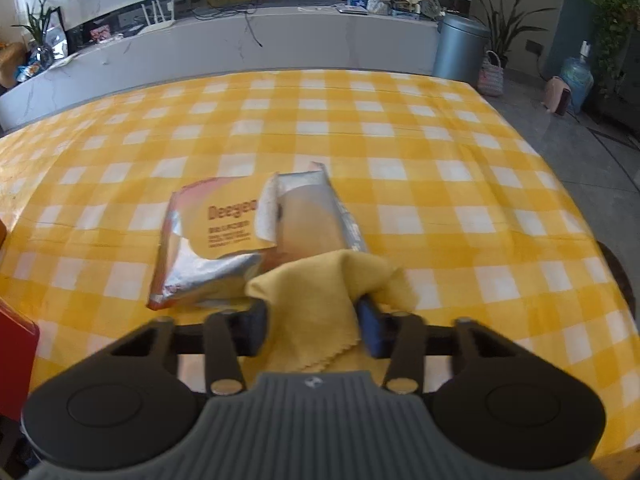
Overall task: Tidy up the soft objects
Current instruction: 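Grasp the yellow cloth with the right tool and lift it off the packet, then grasp the Deeyeo snack packet with the left tool while the right tool holds the cloth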
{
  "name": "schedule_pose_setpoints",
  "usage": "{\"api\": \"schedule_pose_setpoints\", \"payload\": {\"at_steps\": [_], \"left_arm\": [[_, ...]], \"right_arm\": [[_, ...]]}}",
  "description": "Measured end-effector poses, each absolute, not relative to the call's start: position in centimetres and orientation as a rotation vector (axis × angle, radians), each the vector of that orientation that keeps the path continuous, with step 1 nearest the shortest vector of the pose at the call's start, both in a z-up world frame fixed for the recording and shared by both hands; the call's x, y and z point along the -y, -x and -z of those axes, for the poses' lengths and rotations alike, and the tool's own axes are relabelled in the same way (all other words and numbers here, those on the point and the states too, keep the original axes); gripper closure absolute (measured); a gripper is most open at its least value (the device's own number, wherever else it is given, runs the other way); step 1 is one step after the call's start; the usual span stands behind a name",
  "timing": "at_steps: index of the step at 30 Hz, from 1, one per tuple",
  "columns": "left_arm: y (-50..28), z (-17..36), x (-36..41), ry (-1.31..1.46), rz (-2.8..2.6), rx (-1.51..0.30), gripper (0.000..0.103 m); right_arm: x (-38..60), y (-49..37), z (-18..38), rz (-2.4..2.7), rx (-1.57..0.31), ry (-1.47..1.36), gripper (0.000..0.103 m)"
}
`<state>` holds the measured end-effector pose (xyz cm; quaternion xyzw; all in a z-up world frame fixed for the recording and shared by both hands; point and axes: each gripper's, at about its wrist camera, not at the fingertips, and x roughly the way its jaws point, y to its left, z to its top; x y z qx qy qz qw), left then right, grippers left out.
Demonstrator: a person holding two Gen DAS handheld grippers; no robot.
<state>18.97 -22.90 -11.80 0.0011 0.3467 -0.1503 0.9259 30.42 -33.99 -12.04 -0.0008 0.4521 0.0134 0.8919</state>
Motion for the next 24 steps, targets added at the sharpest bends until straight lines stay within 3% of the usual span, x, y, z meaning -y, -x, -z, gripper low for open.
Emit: {"api": "schedule_pose_setpoints", "payload": {"at_steps": [1,2,3,11,17,24], "left_arm": [[-19.0,11.7,22.9,-0.003,0.305,-0.709,0.019],[-19.0,11.6,22.9,-0.003,0.300,-0.707,0.019],[-19.1,11.5,23.0,-0.001,0.293,-0.706,0.019],[-18.9,9.4,23.6,0.005,0.241,-0.719,0.019],[-19.0,4.2,23.1,-0.016,0.193,-0.681,0.017],[-22.6,-0.2,25.4,-0.317,0.399,-0.719,0.012]], "right_arm": [[34.4,-30.4,11.9,-0.017,-0.945,-0.011,0.083],[34.9,-30.4,11.8,-0.011,-0.954,-0.032,0.096],[35.6,-30.3,11.6,-0.011,-0.962,-0.066,0.097],[39.1,-28.3,7.3,0.037,-0.793,-0.202,0.097],[39.9,-27.2,5.5,0.059,-0.724,-0.187,0.097],[40.8,-26.2,5.0,0.038,-0.712,-0.225,0.097]]}}
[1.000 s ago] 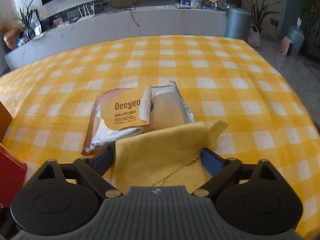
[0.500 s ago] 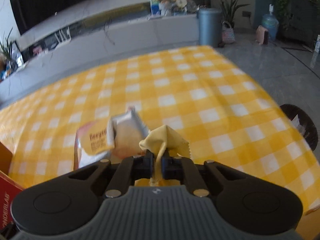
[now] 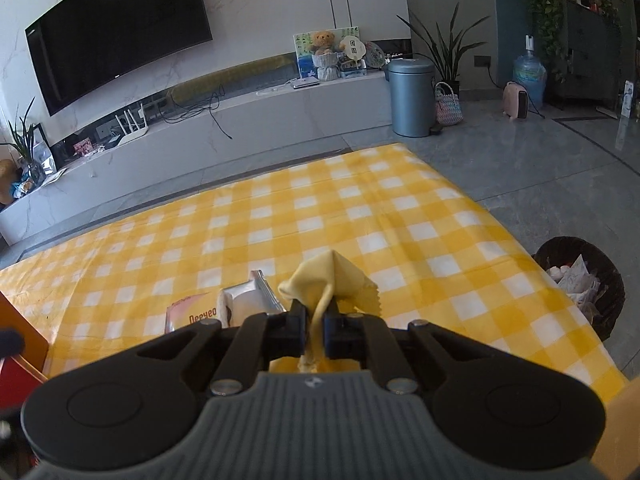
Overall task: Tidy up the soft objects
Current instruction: 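Grasp the Deeyeo snack packet with the left tool while the right tool holds the cloth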
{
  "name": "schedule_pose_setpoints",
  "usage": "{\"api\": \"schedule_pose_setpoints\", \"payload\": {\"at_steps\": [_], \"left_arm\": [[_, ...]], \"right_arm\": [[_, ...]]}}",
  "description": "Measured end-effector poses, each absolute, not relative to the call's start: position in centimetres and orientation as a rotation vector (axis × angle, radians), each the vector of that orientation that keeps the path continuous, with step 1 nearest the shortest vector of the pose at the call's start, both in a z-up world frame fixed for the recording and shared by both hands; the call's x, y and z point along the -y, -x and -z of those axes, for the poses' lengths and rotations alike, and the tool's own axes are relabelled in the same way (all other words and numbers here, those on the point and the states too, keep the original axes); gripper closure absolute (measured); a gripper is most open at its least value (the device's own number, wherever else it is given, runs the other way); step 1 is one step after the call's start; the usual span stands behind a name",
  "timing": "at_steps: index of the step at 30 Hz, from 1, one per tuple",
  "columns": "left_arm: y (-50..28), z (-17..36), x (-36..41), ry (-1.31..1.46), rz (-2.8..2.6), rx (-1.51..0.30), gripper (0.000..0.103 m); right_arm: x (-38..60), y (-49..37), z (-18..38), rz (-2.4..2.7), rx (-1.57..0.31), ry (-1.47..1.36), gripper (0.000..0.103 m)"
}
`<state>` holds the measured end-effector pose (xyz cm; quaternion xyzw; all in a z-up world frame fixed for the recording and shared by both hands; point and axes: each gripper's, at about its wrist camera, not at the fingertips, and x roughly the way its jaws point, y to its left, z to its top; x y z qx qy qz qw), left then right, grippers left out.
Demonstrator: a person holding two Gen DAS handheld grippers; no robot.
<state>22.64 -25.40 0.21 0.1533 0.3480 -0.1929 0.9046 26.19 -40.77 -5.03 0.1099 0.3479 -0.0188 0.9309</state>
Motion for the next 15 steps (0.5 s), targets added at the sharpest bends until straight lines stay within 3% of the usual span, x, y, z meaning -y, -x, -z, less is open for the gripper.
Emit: {"api": "schedule_pose_setpoints", "payload": {"at_steps": [9,15], "left_arm": [[-26.1,7.1,30.0,-1.019,0.568,-0.642,0.010],[-29.7,9.9,30.8,-1.013,0.608,-0.732,0.009]], "right_arm": [[42.7,-25.5,5.6,0.067,-0.736,-0.300,0.097],[42.9,-25.8,6.4,0.064,-0.776,-0.308,0.097]]}}
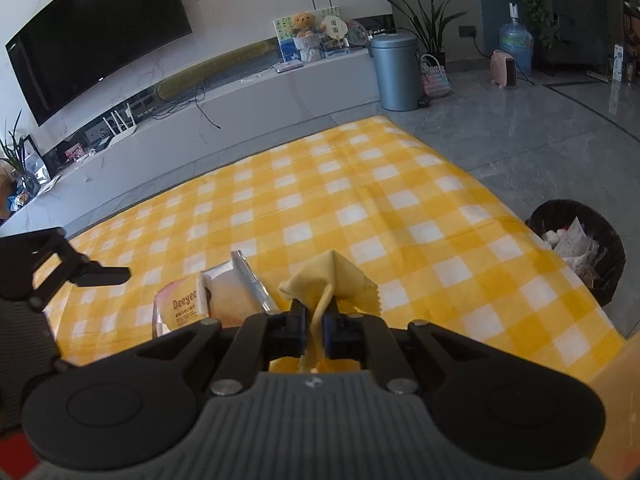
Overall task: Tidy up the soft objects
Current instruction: 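Grasp the Deeyeo snack packet with the left tool while the right tool holds the cloth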
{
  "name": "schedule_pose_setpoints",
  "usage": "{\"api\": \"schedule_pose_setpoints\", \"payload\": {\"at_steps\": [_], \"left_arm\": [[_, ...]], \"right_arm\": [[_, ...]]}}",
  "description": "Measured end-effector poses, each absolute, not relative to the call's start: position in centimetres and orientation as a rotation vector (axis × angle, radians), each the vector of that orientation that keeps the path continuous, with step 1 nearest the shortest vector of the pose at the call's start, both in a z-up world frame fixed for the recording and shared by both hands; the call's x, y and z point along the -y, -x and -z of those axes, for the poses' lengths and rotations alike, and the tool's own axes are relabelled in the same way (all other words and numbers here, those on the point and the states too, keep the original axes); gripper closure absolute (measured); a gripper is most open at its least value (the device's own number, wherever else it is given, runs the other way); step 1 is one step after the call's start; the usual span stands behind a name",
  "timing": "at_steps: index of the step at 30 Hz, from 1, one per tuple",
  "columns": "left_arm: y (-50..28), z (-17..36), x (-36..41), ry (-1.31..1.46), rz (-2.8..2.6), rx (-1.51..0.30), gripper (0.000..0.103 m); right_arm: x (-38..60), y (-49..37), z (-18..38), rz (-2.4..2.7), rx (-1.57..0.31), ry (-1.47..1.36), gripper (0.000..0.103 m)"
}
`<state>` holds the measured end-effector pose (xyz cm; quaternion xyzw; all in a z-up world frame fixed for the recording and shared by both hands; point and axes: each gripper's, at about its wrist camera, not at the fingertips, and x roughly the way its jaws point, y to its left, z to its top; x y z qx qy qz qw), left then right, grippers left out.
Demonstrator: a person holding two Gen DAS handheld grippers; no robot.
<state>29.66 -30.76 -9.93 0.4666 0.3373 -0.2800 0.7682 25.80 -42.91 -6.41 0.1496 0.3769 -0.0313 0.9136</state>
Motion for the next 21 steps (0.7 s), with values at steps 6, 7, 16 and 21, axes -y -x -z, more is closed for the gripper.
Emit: {"api": "schedule_pose_setpoints", "payload": {"at_steps": [6,7,16,21], "left_arm": [[-33.3,12.2,31.5,-0.962,0.583,-0.802,0.003],[-33.8,12.1,31.3,-0.917,0.578,-0.796,0.000],[-38.0,11.9,28.4,-0.544,0.651,-0.991,0.009],[-36.4,11.7,28.8,-0.514,0.656,-0.966,0.039]], "right_arm": [[42.9,-25.8,6.7,0.051,-0.796,-0.313,0.097],[42.8,-25.8,6.7,0.051,-0.798,-0.313,0.097],[42.9,-26.0,7.1,0.050,-0.810,-0.324,0.097],[42.5,-26.0,6.8,0.043,-0.804,-0.315,0.097]]}}
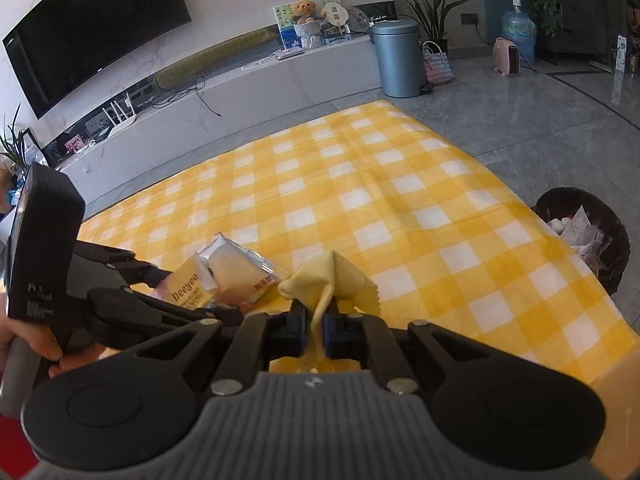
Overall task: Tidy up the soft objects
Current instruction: 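Grasp the Deeyeo snack packet with the left tool while the right tool holds the cloth, then carry the packet and yellow cloth over the box with both tools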
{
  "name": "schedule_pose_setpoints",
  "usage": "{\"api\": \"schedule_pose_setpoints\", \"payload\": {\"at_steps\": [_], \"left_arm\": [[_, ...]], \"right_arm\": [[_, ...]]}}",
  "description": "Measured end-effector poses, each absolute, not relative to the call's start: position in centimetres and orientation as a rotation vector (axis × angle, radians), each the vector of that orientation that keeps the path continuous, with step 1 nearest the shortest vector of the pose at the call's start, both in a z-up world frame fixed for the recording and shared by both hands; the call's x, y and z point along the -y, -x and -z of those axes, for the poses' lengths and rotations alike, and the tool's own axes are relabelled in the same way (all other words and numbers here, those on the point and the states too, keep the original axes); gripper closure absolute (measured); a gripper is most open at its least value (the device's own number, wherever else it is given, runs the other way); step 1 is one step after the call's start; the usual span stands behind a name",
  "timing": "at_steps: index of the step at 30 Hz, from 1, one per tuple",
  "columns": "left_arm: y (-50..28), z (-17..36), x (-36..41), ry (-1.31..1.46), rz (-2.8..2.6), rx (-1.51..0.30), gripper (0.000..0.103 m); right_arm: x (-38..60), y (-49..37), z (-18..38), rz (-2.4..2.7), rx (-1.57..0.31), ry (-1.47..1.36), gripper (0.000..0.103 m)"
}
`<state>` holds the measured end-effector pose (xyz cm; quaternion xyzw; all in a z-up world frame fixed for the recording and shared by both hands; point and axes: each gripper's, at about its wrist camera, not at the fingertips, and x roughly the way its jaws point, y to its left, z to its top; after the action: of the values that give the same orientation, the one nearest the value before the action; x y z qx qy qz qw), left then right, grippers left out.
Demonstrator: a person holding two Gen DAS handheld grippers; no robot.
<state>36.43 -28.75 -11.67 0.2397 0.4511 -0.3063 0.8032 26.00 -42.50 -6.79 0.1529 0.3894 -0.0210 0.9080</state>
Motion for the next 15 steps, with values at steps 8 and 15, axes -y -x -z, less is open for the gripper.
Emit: {"api": "schedule_pose_setpoints", "payload": {"at_steps": [8,15], "left_arm": [[-32.1,10.9,30.9,-0.542,0.480,-0.857,0.052],[-29.4,5.5,27.2,-0.326,0.450,-0.781,0.053]], "right_arm": [[41.5,-25.7,5.3,0.041,-0.758,-0.282,0.097],[40.9,-23.8,2.4,0.016,-0.660,-0.309,0.098]]}}
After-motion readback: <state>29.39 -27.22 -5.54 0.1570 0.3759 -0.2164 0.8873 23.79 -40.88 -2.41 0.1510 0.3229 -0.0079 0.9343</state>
